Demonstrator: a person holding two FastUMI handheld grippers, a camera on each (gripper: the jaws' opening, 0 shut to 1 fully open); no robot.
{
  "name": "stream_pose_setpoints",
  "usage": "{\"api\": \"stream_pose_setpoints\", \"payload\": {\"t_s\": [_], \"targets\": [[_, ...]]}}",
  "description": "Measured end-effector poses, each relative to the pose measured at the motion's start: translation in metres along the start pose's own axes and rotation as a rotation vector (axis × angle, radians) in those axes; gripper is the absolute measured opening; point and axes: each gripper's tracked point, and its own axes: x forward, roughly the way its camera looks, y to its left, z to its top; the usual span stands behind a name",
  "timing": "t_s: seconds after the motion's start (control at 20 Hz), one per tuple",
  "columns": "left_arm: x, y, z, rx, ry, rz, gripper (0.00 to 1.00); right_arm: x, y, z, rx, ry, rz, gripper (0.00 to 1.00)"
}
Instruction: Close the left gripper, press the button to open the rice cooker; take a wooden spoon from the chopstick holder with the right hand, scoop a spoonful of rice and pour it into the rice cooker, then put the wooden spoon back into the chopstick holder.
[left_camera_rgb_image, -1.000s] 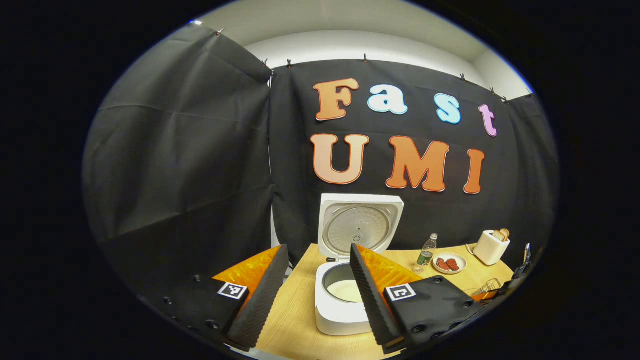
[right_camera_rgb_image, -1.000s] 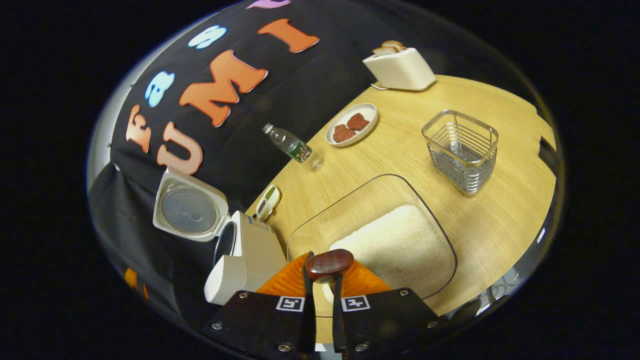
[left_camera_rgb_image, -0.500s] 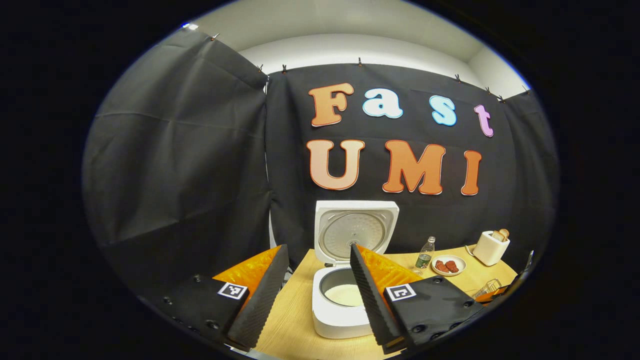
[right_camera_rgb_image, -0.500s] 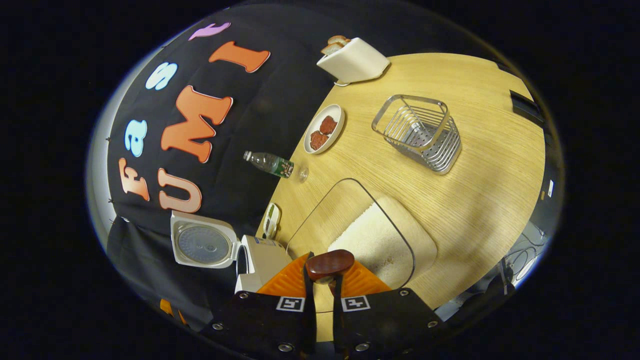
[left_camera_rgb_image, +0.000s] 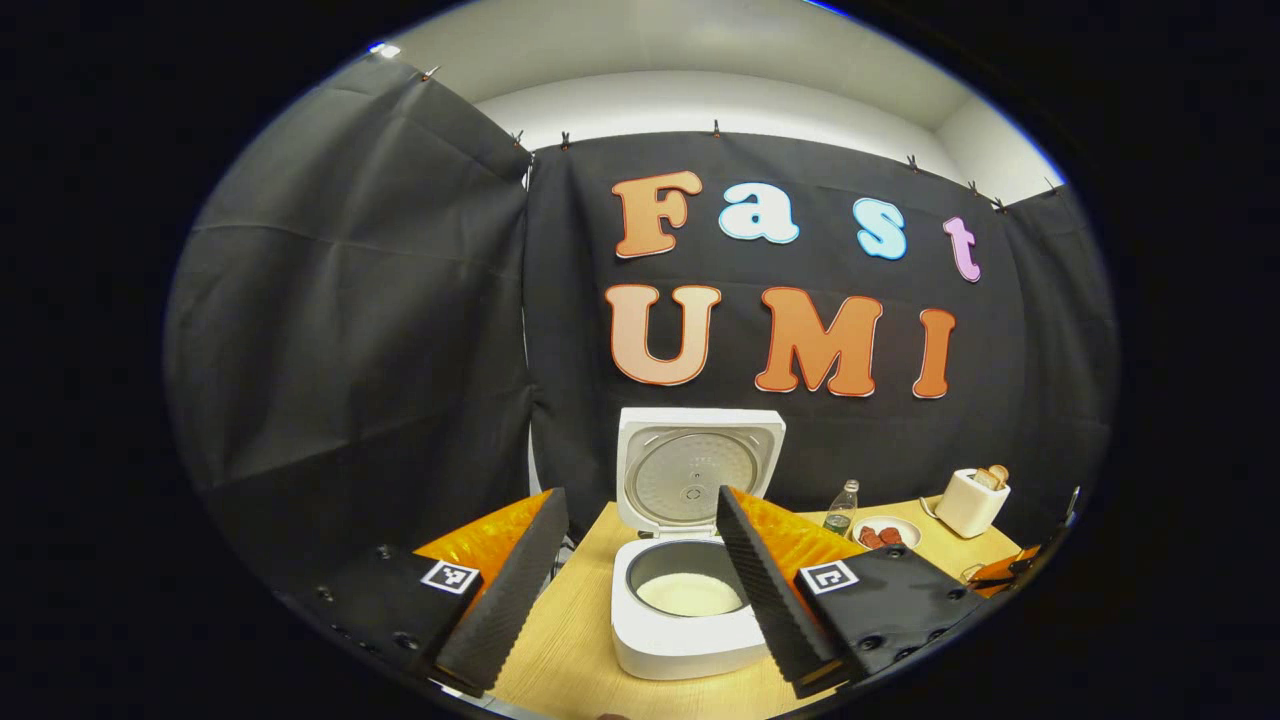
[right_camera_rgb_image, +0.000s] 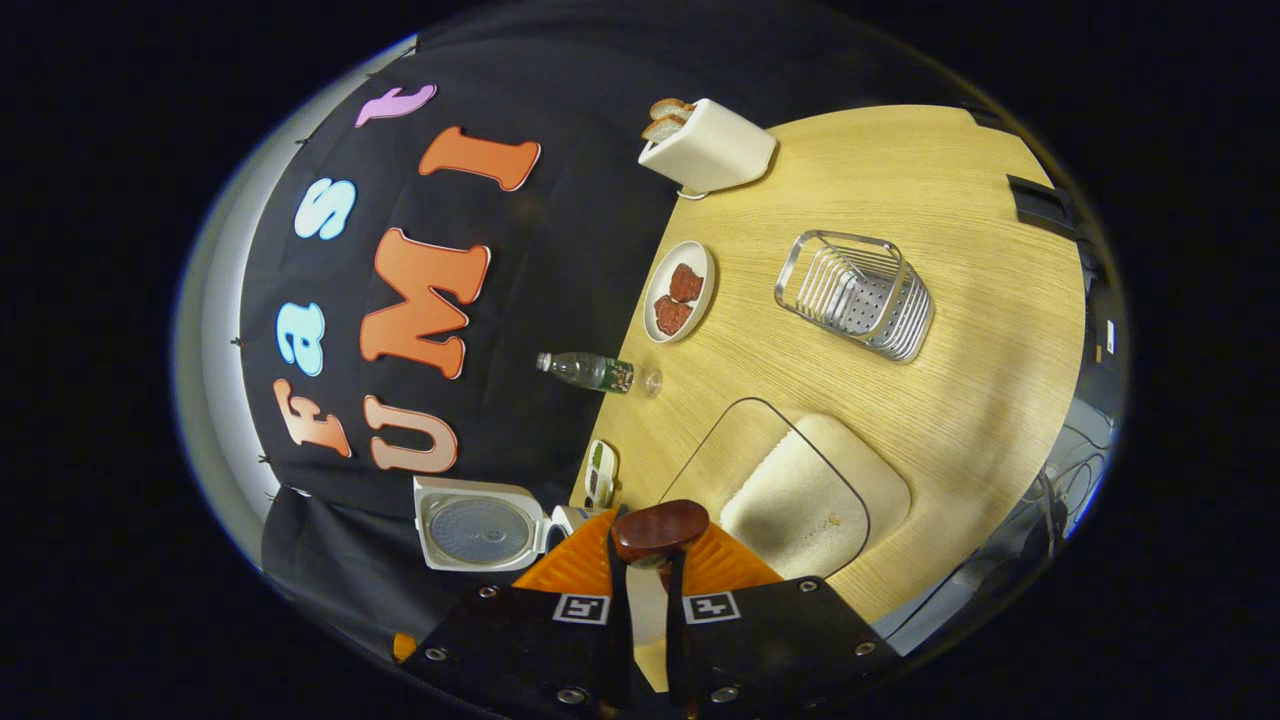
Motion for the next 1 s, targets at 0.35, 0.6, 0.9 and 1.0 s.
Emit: {"api": "stream_pose_setpoints", "payload": {"t_s": [0.35,0.6,0.9,1.0], "targets": [[-0.003,0.013,0.005,-0.011,-0.014,0.024,1.0,-0.006,0.05,-0.002,0.01,0.004,0.084,0.12],[-0.005,0.023,0.007,-0.025,-0.028,0.032,1.0,-0.003,0.088,-0.014,0.013,0.026,0.144,0.12],[-0.006,0.034,0.004,-0.034,-0.022,0.038,1.0,0.015,0.137,-0.029,0.028,0.039,0.215,0.12],[-0.006,0.037,0.003,-0.035,-0.02,0.036,1.0,0.023,0.154,-0.037,0.023,0.047,0.24,0.12]]}}
